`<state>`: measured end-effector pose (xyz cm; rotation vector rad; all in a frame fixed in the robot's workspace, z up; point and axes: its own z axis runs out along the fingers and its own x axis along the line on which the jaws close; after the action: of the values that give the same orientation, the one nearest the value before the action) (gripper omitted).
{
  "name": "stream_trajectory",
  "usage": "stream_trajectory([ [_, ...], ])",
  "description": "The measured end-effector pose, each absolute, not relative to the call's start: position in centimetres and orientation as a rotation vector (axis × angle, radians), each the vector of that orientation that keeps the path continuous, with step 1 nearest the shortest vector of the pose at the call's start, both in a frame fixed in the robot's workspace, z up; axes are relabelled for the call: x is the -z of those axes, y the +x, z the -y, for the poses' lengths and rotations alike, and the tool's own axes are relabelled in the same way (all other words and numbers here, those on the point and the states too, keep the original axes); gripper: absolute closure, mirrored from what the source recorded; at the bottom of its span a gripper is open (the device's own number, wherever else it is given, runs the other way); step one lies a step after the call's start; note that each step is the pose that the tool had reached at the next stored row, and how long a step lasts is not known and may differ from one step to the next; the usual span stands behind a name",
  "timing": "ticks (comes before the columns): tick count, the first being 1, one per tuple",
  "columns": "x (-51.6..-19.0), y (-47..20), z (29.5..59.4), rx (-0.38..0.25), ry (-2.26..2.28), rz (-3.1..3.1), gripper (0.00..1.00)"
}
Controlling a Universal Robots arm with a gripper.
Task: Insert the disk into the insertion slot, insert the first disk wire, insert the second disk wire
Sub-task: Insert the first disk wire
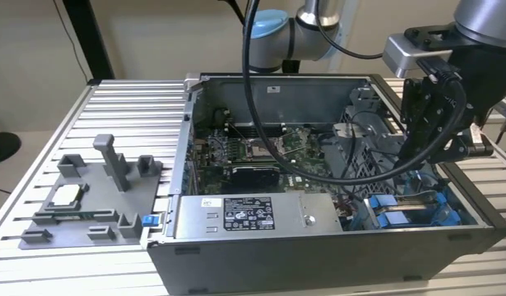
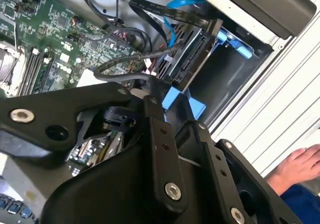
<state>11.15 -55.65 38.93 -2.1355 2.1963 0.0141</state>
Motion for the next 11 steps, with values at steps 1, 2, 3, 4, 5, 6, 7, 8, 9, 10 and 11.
stream_trajectory([
  [1,-38.92,11.12,55.65,-0.014,-2.135,-2.196,0.0],
  [2,-38.91,11.11,55.65,-0.014,-2.135,-2.196,0.0],
  [3,-38.9,11.09,55.64,-0.015,-2.135,-2.196,0.0],
  [4,-38.89,11.07,55.64,-0.015,-2.135,-2.196,0.0],
  [5,-38.88,11.06,55.63,-0.015,-2.135,-2.196,0.0],
  [6,-38.88,11.05,55.63,-0.015,-2.135,-2.196,0.0],
  [7,-38.87,11.05,55.62,-0.014,-2.135,-2.196,0.0],
  [8,-38.87,11.04,55.62,-0.014,-2.135,-2.195,0.0],
  [9,-38.86,11.04,55.61,-0.012,-2.134,-2.195,0.0],
  [10,-38.86,11.03,55.61,-0.011,-2.133,-2.193,0.0],
  [11,-38.86,11.04,55.6,-0.009,-2.131,-2.192,0.0],
])
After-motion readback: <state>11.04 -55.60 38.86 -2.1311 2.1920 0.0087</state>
